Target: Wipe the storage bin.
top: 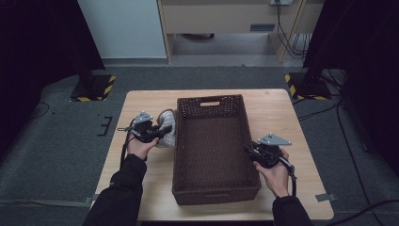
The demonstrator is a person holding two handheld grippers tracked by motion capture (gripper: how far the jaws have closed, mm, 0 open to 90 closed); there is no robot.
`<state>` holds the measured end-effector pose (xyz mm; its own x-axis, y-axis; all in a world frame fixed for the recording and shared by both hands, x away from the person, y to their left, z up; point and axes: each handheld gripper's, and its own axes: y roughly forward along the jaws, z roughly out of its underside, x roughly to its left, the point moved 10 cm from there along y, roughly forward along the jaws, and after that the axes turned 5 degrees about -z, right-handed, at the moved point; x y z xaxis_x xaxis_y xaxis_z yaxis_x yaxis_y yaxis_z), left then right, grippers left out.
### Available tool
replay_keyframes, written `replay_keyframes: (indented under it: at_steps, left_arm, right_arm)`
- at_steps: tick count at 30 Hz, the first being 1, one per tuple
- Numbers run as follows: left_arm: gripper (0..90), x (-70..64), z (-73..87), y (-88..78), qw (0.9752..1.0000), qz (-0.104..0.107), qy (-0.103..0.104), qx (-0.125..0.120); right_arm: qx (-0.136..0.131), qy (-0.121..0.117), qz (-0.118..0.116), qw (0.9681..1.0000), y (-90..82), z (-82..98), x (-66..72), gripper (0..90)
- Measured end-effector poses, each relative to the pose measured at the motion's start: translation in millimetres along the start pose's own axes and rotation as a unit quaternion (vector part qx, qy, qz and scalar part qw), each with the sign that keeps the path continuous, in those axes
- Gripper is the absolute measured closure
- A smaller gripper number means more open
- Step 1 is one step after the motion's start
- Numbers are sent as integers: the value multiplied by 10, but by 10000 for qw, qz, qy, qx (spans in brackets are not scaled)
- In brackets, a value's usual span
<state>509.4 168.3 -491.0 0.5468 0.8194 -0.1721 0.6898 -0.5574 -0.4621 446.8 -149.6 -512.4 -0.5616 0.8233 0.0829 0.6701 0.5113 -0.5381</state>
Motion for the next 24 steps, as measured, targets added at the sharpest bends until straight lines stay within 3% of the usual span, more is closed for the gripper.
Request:
replay_keyframes:
  at_steps: [5, 14, 19, 24]
  left_arm:
    - [702, -91, -34, -14, 9997, 47, 225, 14]
    - [701, -22, -92, 106, 9997, -87, 214, 16]
    - [703, -2, 29, 145, 9997, -91, 221, 96]
    - [703, -11, 320, 270, 9979, -98, 320, 550]
  right_arm:
    - [55, -34, 134, 9999, 1, -3, 1, 685]
    - [67, 84, 363, 9993, 75, -53, -27, 699]
    - [-49, 191, 215, 9996, 78, -52, -31, 678]
    - [-66, 137, 194, 9997, 77, -52, -32, 661]
